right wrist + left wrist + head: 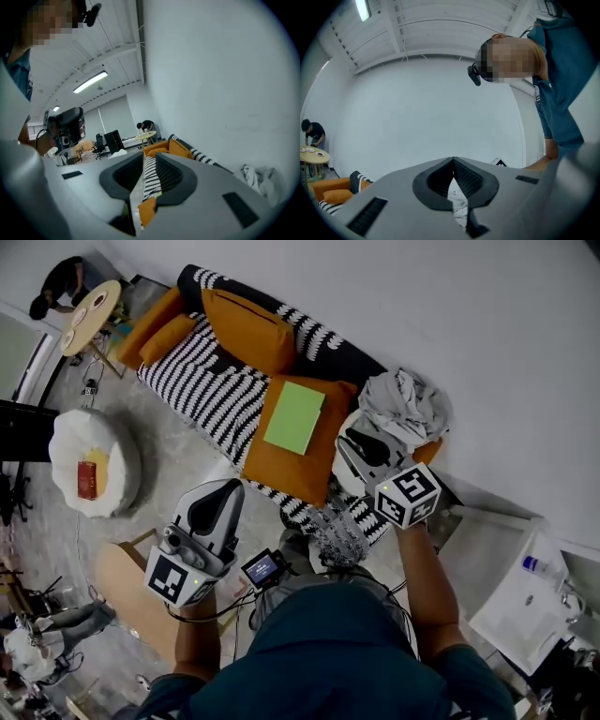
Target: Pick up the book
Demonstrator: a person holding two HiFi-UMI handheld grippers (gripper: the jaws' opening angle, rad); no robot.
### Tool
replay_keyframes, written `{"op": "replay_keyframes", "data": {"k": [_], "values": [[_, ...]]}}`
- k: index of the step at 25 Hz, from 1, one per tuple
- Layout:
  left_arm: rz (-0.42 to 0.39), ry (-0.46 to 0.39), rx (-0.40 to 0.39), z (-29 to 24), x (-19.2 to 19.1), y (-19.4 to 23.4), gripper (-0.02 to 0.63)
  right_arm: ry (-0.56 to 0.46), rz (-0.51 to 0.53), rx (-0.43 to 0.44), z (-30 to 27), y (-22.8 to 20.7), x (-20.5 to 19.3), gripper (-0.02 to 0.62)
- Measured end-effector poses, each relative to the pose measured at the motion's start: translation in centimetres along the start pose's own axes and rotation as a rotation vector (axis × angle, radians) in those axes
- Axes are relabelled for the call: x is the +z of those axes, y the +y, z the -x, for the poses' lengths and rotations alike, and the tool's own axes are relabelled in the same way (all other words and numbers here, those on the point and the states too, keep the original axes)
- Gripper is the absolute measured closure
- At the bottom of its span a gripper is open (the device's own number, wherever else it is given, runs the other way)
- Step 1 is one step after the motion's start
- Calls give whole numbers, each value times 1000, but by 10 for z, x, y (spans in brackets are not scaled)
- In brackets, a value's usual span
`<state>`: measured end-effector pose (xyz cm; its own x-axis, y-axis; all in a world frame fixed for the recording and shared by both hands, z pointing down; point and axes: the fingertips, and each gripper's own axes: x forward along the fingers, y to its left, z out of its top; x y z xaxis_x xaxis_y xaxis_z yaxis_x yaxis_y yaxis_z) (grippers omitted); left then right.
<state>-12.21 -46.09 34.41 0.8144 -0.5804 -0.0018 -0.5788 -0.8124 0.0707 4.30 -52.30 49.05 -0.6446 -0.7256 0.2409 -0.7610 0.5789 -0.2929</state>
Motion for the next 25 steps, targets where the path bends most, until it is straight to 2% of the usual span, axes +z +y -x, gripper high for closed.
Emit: {"op": "replay_keyframes", "data": {"k": [6,15,20,25], "values": [[43,44,-4,-12,-24,38,603,77,-223,-30,-65,-57,-64,454],[105,63,26,-26,-51,89,603,229,-503,-79,-143,-127,-188,399],[141,106,49,-23,-73,111,603,277,-691,-112,-179,-155,-253,380],[171,137,69,-22,-93,129,603,331,-808,-118,-206,-169,-307,359]]}}
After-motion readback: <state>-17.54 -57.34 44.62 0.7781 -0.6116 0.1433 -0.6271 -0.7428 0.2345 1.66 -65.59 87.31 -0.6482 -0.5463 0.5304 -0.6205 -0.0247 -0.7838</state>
